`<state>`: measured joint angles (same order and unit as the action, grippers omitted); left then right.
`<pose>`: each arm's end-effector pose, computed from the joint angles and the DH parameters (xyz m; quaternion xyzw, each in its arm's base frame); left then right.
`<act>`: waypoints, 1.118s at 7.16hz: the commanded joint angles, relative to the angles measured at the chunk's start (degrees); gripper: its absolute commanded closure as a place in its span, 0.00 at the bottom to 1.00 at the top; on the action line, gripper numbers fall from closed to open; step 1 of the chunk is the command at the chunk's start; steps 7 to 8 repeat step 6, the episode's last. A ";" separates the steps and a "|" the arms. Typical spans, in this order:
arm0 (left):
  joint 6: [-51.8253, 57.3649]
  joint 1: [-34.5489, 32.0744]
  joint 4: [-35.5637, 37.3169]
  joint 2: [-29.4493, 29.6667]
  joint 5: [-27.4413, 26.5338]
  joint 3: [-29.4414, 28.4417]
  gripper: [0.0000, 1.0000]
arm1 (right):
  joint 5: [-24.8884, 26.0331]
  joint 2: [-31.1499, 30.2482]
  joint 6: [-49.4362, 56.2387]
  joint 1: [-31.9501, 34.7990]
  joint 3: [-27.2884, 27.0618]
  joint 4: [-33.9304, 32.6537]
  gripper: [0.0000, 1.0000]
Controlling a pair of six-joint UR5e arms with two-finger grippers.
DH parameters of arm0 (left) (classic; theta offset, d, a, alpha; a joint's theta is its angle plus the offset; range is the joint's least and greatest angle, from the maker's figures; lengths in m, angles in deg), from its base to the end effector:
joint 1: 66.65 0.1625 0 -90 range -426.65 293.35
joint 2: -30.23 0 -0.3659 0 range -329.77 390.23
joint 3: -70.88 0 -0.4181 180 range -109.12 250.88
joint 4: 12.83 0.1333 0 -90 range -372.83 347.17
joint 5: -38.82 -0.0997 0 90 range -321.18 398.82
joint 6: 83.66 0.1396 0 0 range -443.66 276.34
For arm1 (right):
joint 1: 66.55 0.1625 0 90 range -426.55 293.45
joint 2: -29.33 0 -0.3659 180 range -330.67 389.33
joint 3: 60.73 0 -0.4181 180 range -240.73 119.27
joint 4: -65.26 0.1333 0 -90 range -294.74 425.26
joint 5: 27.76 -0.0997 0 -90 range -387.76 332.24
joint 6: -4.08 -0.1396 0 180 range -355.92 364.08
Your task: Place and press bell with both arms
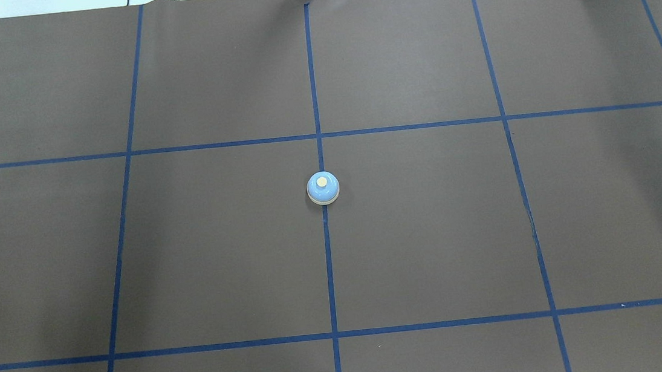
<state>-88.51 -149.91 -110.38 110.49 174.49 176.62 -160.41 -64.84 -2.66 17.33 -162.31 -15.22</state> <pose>0.0224 -0.4743 0.5509 0.0693 0.3944 0.0609 0.9143 -0.0162 -0.5145 0.5427 0.0960 -0.3728 -0.0485 0.9217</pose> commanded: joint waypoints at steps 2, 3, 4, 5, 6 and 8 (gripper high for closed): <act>0.02 0.03 -0.01 0.08 -0.05 0.26 0.00 | -0.41 0.65 -0.03 -0.21 0.68 -0.03 0.00; -0.07 0.03 0.08 0.08 0.04 0.27 0.00 | -0.42 0.74 -0.03 -0.29 0.68 -0.03 0.00; 0.02 0.12 0.08 0.08 0.04 0.35 0.00 | -0.42 0.74 -0.11 -0.29 0.59 -0.03 0.00; 0.02 0.03 0.08 0.08 0.04 0.44 0.00 | -0.33 0.74 -0.11 -0.29 0.59 -0.03 0.00; -0.07 0.03 0.08 0.08 0.04 0.70 0.00 | -0.33 0.74 -0.20 -0.29 0.59 -0.03 0.00; -0.07 0.03 0.08 0.08 0.04 0.70 0.00 | -0.33 0.74 -0.20 -0.29 0.59 -0.03 0.00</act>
